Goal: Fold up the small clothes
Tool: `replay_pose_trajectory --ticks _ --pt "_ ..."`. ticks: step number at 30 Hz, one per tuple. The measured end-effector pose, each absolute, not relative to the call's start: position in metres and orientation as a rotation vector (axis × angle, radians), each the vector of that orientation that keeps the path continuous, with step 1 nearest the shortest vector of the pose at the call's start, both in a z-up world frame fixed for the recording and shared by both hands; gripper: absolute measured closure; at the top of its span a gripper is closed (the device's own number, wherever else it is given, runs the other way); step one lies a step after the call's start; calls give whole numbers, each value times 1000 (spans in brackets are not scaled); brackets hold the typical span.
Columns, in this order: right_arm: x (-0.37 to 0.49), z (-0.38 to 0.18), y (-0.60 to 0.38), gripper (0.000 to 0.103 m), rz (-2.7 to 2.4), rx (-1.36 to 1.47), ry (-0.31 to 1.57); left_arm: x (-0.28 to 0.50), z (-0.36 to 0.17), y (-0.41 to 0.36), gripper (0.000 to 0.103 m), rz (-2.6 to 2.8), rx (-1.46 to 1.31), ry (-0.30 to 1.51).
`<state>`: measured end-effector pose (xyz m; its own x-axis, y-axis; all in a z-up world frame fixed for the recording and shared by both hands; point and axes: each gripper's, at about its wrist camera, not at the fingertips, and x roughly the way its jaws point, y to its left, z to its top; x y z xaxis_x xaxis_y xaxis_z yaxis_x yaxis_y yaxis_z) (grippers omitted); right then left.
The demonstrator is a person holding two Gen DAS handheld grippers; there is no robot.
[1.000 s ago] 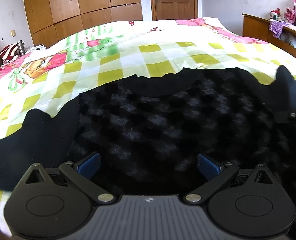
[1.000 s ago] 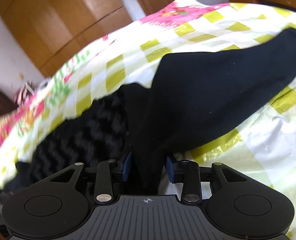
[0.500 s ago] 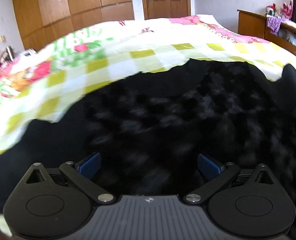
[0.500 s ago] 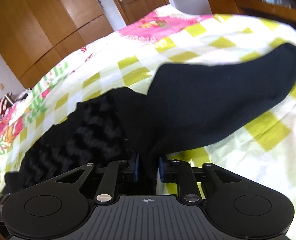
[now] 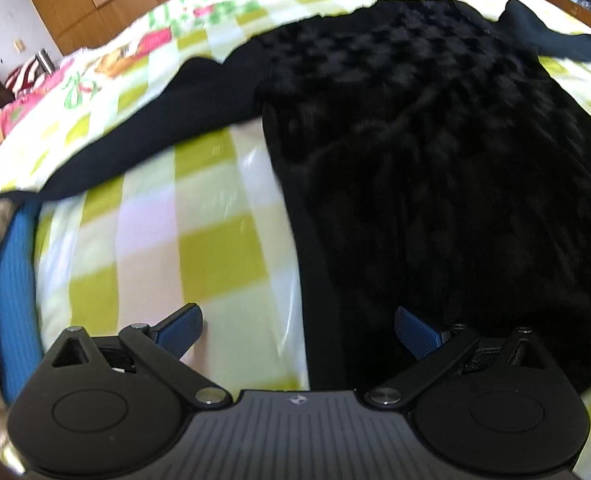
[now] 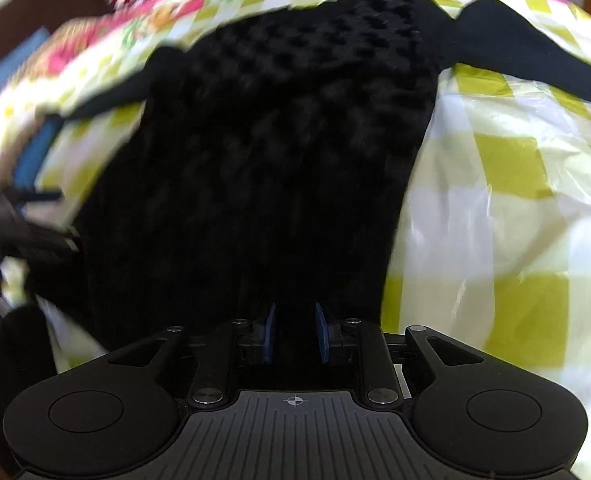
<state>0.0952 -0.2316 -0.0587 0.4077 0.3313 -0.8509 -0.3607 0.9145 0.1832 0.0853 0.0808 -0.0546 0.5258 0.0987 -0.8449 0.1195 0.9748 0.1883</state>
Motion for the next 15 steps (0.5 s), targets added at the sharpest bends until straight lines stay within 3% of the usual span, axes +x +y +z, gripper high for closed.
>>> replay_pose_trajectory --ticks 6,15 --pt "99 -47 -234 80 471 -149 1135 70 -40 80 0 -9 299 1032" --pt "174 -23 -335 76 102 306 820 112 -11 21 0 -122 167 833"
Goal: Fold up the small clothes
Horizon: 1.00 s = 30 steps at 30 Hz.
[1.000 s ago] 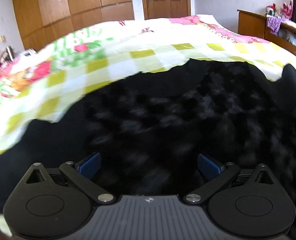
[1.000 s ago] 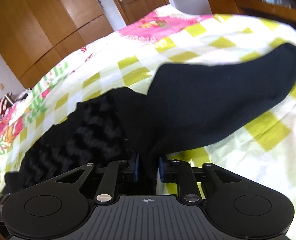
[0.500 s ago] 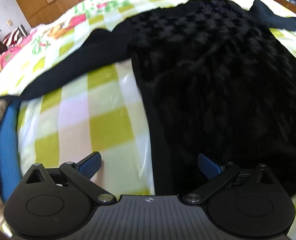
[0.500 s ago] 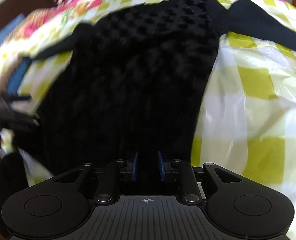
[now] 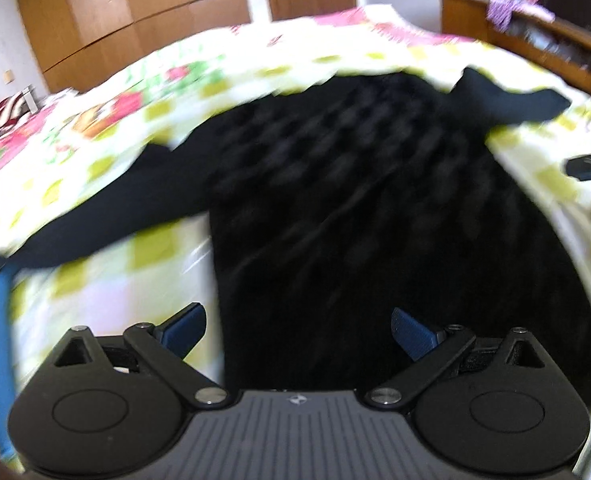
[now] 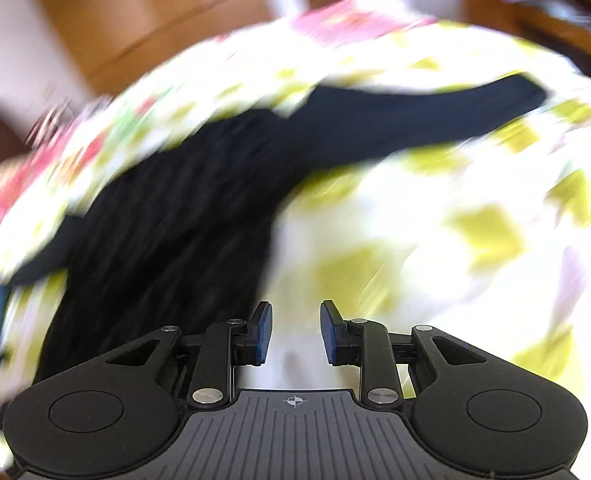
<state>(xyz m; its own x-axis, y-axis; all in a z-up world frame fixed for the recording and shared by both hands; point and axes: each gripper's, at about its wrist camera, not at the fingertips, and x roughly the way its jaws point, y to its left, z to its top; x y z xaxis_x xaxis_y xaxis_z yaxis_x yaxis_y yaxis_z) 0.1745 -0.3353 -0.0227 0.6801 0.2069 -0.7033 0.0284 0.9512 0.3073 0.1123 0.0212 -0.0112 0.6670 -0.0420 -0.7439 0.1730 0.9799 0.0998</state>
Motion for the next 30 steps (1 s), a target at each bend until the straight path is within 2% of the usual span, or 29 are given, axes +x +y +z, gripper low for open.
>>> replay_pose_trajectory --ticks 5,11,21,23,25,30 --pt "233 -38 -401 75 -102 535 663 175 -13 -49 0 -254 141 738" --pt "281 -66 -473 75 -238 802 577 239 -20 -117 0 -341 168 673" --pt "302 -93 -513 77 -220 1001 480 249 -45 -152 0 -325 217 748" --pt "308 -95 -517 81 -201 998 481 254 -51 -157 0 -297 214 772" --pt "305 -95 -520 93 -191 994 487 254 -56 -161 0 -270 215 797" --pt "284 -94 -538 96 -128 1083 426 248 -62 -176 0 -224 307 788"
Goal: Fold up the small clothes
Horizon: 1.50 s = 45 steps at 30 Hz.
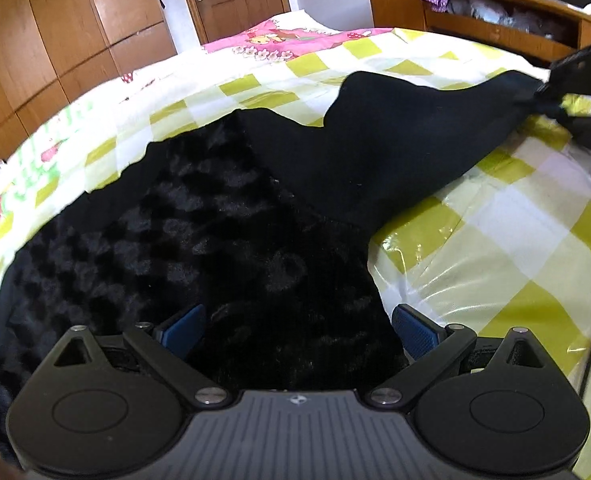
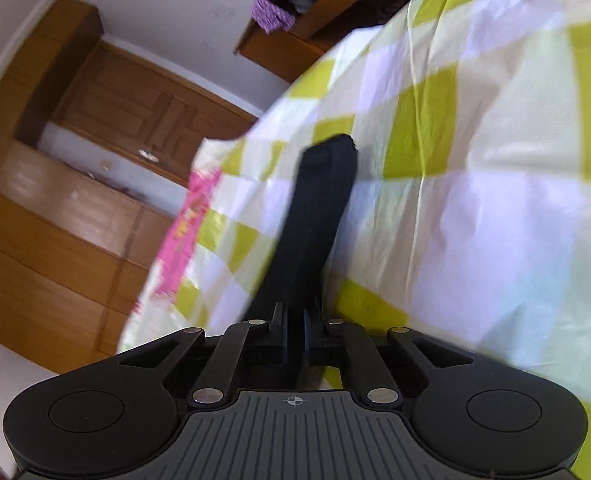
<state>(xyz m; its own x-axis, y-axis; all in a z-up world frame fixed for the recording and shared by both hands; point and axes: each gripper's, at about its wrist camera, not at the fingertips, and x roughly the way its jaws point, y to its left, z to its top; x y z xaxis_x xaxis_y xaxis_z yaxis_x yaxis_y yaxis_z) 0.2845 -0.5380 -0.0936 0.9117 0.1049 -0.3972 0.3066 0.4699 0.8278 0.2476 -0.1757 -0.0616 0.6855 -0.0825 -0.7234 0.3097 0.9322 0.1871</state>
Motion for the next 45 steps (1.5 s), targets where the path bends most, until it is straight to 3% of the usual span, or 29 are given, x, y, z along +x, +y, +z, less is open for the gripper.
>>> replay_pose_trajectory --ticks 6,10,14,19,24,27,32,41,43,45 --pt "258 -73 -535 96 -141 1001 354 247 -61 -175 0 -260 271 783" --pt "288 -79 -530 87 -141 1031 417 247 -59 -165 0 -300 226 780" --pt "306 -71 -518 93 -208 990 439 235 -45 -141 0 -321 132 743" --pt "298 5 -455 94 -95 757 304 215 -29 -94 0 -305 40 703" --pt "306 61 -311 95 150 375 275 184 -22 -35 0 -230 19 650" --pt "309 51 -209 95 301 124 305 167 -27 -9 0 -149 45 620" --pt "299 -19 -85 96 537 -326 465 164 -44 21 0 -125 -45 629" --pt "290 -38 -58 92 546 -485 498 175 -60 45 0 -193 -152 664" --pt "285 -41 -49 81 561 -537 471 173 -61 48 0 -200 -162 658" --pt "281 -45 -40 77 603 -560 456 174 -64 48 0 -206 -167 657"
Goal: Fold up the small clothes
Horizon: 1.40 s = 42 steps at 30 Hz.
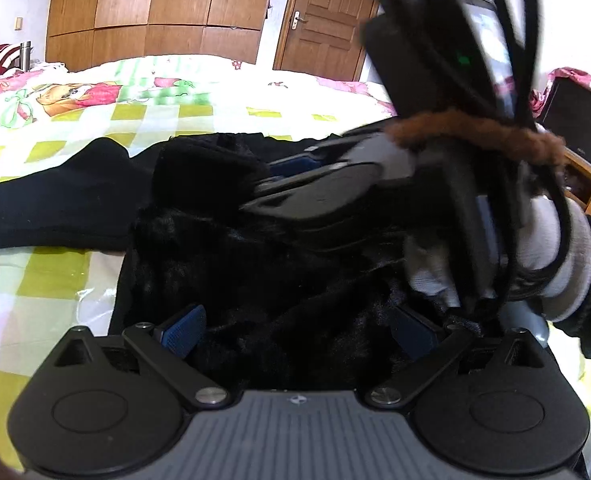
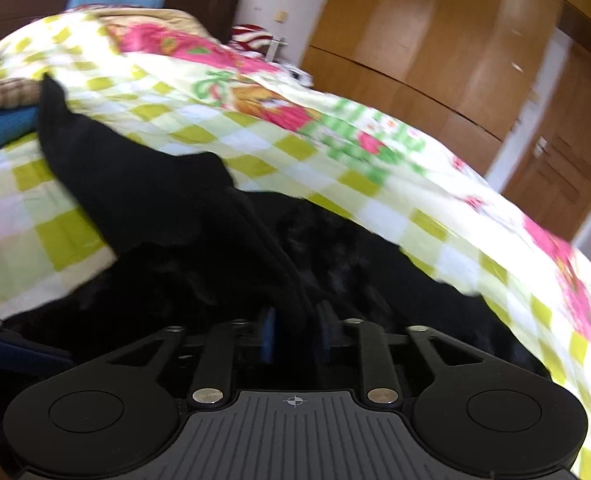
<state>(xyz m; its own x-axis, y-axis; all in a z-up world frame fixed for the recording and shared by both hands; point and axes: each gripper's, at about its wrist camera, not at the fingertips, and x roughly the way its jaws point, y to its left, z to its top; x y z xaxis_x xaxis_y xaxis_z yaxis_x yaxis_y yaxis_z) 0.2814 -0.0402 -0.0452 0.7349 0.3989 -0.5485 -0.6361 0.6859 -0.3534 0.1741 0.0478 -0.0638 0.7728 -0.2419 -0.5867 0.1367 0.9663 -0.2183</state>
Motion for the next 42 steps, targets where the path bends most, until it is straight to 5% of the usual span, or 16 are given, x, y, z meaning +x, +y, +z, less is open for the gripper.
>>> replay_pose_trajectory --ticks 3,7,13,17,26,33,39,42 --pt "283 -48 -24 76 654 -586 460 169 -64 56 0 -209 -183 658" --pt "304 -37 -24 97 597 -474 524 170 -66 59 0 -210 -206 658" --pt "320 27 -111 98 241 -179 426 170 -64 60 0 -211 -200 634" --pt "302 58 -128 97 109 -269 222 168 -63 57 0 -212 -186 619" --pt "278 -58 -17 97 605 -645 411 169 -68 55 0 -214 -185 648" --pt "273 -42 -20 83 688 -566 466 171 -69 60 0 -221 -214 648" --pt "254 1 -97 60 607 -409 470 173 -69 66 0 -209 -239 641" --pt "245 0 -144 60 455 -407 503 174 -63 67 0 -179 -247 641"
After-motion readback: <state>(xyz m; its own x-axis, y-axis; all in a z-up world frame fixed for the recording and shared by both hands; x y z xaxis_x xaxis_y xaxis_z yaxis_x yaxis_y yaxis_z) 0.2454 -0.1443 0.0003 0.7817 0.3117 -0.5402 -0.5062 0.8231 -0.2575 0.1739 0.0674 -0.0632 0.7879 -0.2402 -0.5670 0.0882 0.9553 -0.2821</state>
